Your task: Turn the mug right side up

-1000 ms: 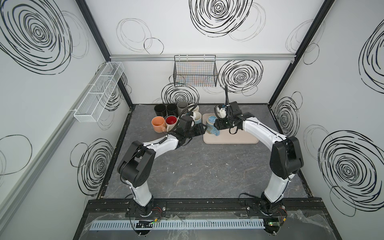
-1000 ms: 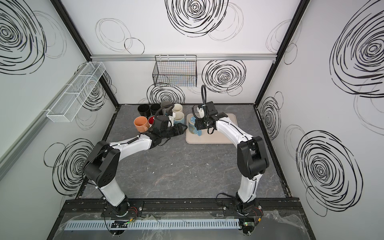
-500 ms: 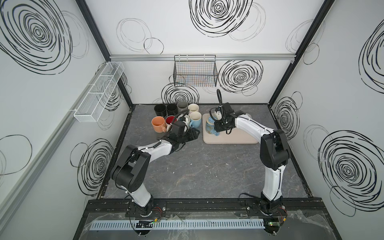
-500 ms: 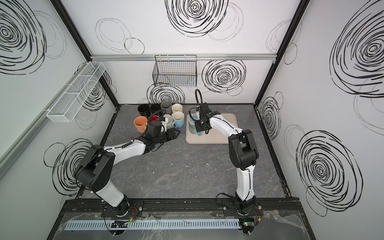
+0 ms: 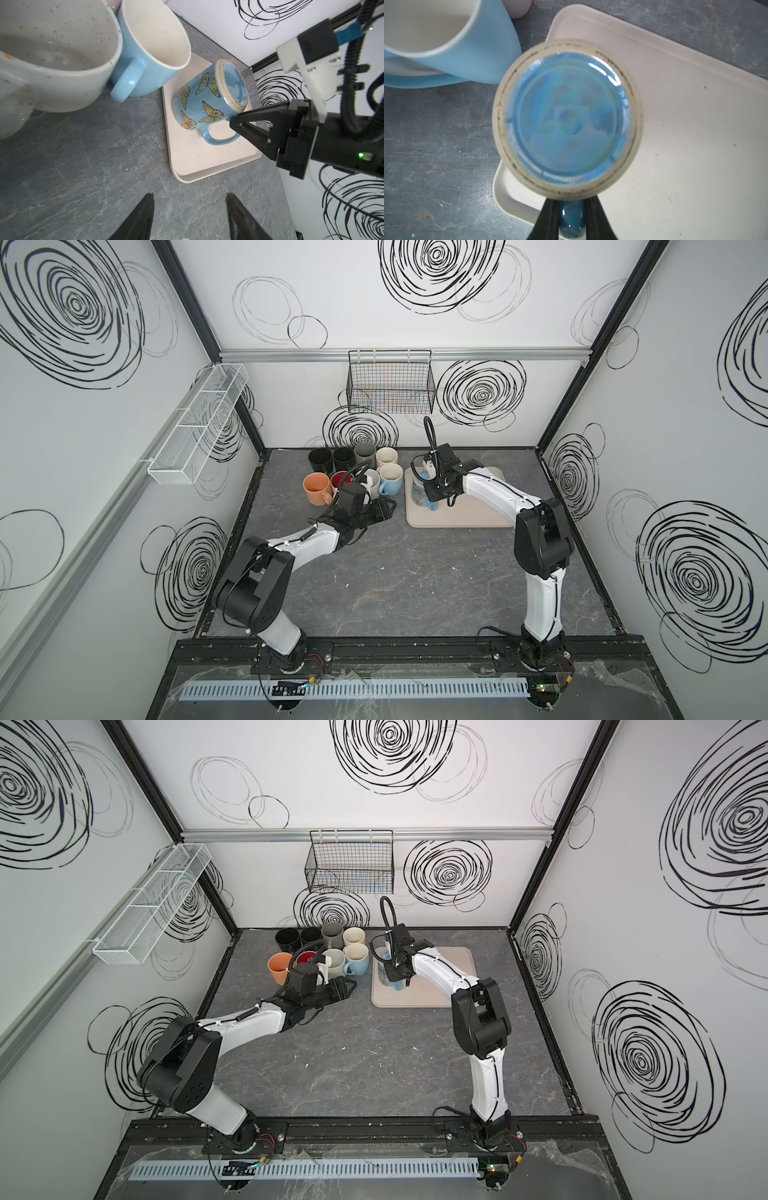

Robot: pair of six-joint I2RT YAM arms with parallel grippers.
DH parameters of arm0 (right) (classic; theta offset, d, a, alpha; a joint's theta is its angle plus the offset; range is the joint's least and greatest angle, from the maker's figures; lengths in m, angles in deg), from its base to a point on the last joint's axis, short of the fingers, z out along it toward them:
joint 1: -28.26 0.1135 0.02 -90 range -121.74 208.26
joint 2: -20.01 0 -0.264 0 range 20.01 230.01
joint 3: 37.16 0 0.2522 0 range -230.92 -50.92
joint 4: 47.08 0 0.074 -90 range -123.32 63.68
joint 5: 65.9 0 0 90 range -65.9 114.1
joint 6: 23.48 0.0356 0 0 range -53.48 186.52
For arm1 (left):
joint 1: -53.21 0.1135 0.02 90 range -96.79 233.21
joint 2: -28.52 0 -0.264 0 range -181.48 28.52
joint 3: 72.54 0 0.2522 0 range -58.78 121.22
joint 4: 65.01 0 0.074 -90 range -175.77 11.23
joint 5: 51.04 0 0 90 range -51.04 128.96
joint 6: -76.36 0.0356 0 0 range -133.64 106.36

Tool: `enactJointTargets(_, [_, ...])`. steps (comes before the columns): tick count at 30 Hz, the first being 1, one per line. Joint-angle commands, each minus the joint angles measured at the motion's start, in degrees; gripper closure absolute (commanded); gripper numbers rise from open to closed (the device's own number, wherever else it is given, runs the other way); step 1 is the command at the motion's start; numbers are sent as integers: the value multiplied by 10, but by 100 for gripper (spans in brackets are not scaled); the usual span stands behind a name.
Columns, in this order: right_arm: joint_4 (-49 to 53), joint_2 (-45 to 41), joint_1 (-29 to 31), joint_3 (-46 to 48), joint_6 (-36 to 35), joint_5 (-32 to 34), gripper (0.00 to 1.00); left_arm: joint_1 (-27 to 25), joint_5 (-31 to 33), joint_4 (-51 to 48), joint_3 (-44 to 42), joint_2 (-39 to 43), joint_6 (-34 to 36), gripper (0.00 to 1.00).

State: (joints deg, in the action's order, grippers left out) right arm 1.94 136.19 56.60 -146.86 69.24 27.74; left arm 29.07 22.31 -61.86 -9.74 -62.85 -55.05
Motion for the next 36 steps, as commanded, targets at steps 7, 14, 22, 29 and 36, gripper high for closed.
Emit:
enactJointTargets(7, [-126, -129, -22, 130, 54, -15, 100, -12, 0, 38, -3, 34, 2, 41])
enactJointTargets(14, [-297, -226, -106, 280, 196, -178, 100, -37, 1, 86, -1, 20, -25, 41])
enactJointTargets(22, [-398, -279, -162, 358, 275, -266, 100, -90, 28, 117, 33, -18, -23, 39])
enactJointTargets(29, [-460, -285, -191, 394, 326, -328, 100, -110, 23, 187, 51, -64, -73, 38])
enactJointTargets(36, [-520, -295, -198, 413, 358, -381, 100, -102, -17, 302, 53, -118, -190, 36])
